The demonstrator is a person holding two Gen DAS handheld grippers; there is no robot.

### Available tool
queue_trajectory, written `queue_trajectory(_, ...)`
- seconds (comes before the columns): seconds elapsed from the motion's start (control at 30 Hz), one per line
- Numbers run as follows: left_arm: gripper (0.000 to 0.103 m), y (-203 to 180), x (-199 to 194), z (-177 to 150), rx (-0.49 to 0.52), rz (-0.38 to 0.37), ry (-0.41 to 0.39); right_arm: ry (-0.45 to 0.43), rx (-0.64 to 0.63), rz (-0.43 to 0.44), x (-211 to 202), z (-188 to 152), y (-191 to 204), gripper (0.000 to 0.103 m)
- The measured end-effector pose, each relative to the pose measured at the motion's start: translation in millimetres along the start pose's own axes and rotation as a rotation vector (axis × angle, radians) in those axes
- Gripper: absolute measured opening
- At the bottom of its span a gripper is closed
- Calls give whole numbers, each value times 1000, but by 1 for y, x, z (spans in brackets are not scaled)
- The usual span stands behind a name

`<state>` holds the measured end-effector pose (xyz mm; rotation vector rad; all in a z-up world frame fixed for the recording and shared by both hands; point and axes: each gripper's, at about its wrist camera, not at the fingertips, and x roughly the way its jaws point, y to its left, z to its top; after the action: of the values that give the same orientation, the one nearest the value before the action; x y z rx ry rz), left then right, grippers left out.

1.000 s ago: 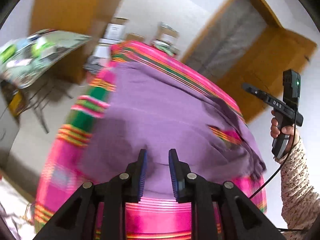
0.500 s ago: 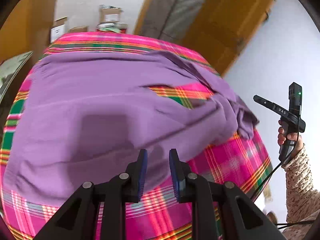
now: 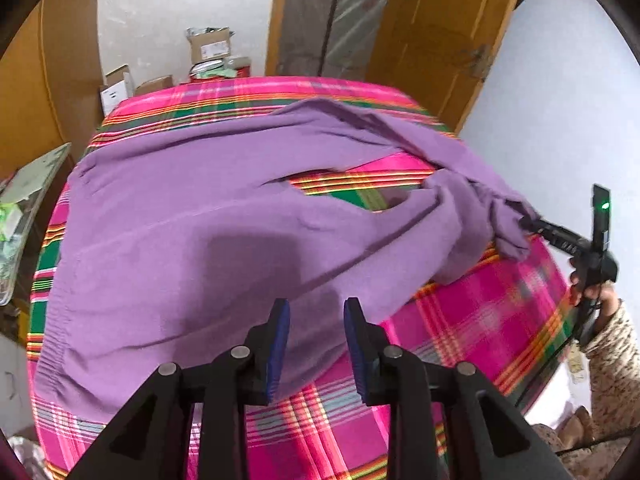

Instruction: Fold clothes

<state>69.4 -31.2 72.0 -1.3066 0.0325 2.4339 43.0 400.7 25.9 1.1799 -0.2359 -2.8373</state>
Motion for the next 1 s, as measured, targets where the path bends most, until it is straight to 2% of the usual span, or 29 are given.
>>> queue_trajectory(0.13, 29, -15, 11, 6, 28, -29, 11, -10, 45, -9, 9, 14, -13, 53)
queue_trajectory(0.17, 29, -19, 14, 8, 36, -29, 14, -12, 55, -11, 10, 18, -16, 50)
queue_trajectory(0.23, 29, -24, 20, 12, 47, -32, 19, -14, 68, 15, 12, 25, -21, 37)
queue_trajectory(0.3, 29, -26, 25, 17, 48, -31, 20, -18, 57, 13, 13, 32, -25, 12)
queue_trajectory(0.33, 29, -27, 29, 19, 51, -31, 24, -21, 44, -5, 13, 36, -26, 8)
queue_trajectory(0.67, 29, -34, 52, 30, 56, -57, 54, -83, 9, -88, 43, 103, -50, 8)
queue_trajectory(0.87, 29, -36, 60, 34, 65, -77, 60, -65, 18, -119, 81, 138, -68, 8)
queue_trajectory(1.0, 29, -37, 64, 36, 68, -86, 61, -32, 11, -140, 103, 143, -74, 8)
